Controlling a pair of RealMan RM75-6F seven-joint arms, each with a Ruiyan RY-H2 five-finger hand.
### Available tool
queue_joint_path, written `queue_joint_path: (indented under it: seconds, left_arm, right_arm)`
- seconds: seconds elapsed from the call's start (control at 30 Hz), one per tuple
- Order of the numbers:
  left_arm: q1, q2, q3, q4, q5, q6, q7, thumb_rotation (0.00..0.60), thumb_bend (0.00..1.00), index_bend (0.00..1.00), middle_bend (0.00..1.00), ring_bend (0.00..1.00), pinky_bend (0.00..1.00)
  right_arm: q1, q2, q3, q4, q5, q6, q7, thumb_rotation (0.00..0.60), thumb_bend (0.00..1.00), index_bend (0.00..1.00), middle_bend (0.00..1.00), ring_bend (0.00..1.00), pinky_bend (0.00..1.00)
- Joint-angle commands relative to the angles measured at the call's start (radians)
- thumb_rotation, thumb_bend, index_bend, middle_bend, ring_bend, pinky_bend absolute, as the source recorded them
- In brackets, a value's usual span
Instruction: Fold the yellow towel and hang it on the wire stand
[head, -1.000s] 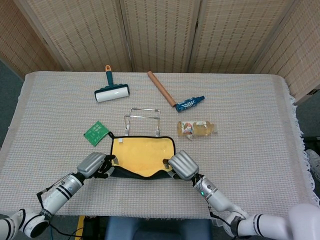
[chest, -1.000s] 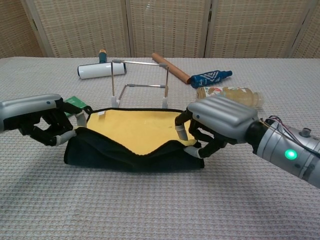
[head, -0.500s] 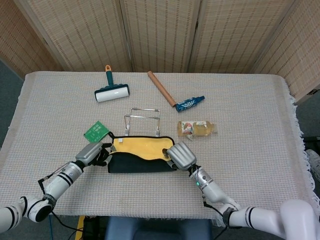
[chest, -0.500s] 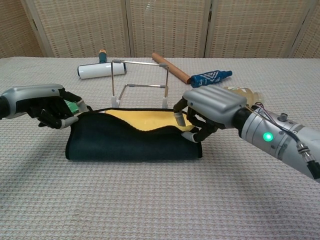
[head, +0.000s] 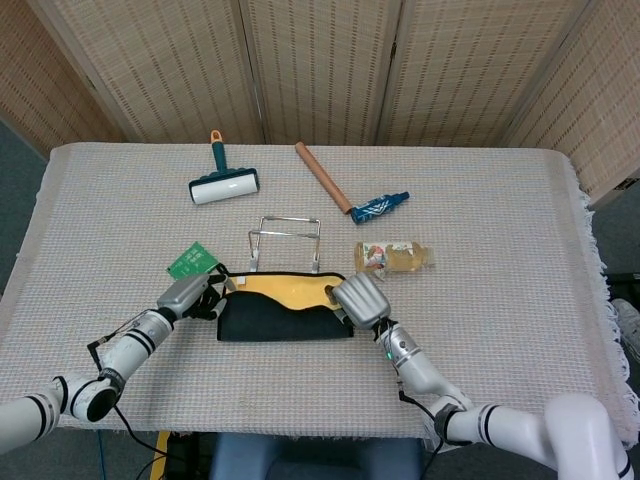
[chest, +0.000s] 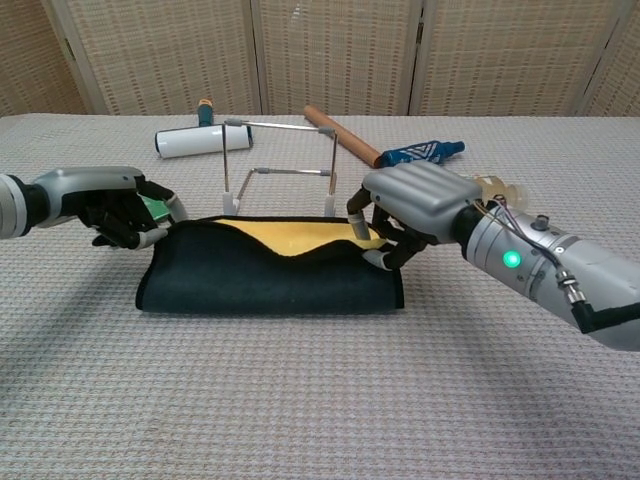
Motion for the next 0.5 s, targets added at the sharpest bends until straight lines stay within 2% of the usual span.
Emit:
queue_joint_path:
  seconds: [0.03, 0.13, 0.33, 0.4, 0.5]
  left_arm:
    - [-0.006, -0.008, -0.006, 0.012, -0.022, -0.014, 0.014, 0.6, 0.58, 0.34, 0.88, 0.79, 0.84]
    - [-0.008, -0.013, -0.014, 0.021, -0.048, -0.02, 0.028, 0.6, 0.58, 0.29, 0.88, 0.79, 0.84]
    - [0.011, 0.005, -0.024, -0.009, -0.068, 0.008, 0.045, 0.6, 0.54, 0.06, 0.87, 0.79, 0.84]
    - [0.026, 0.018, -0.027, -0.03, -0.068, 0.034, 0.048, 0.6, 0.51, 0.01, 0.87, 0.79, 0.84]
    - [0.051, 0.038, -0.028, -0.061, -0.068, 0.07, 0.049, 0.6, 0.51, 0.0, 0.87, 0.79, 0.84]
  right_arm:
    - [0.012, -0.016, 0.001, 0.029, 0.002, -0.001, 0.005, 0.6, 0.47, 0.64, 0.9, 1.0, 1.0]
    - [0.022, -0.031, 0.001, 0.059, -0.001, 0.002, 0.012, 0.6, 0.47, 0.64, 0.9, 1.0, 1.0]
    - [0.045, -0.056, 0.006, 0.128, -0.006, 0.007, 0.024, 0.6, 0.47, 0.64, 0.91, 1.0, 1.0]
    - [0.052, -0.062, 0.007, 0.151, -0.007, 0.009, 0.022, 0.6, 0.47, 0.64, 0.91, 1.0, 1.0]
    - [0.061, -0.073, 0.011, 0.183, -0.004, 0.009, 0.025, 0.6, 0.47, 0.64, 0.91, 1.0, 1.0]
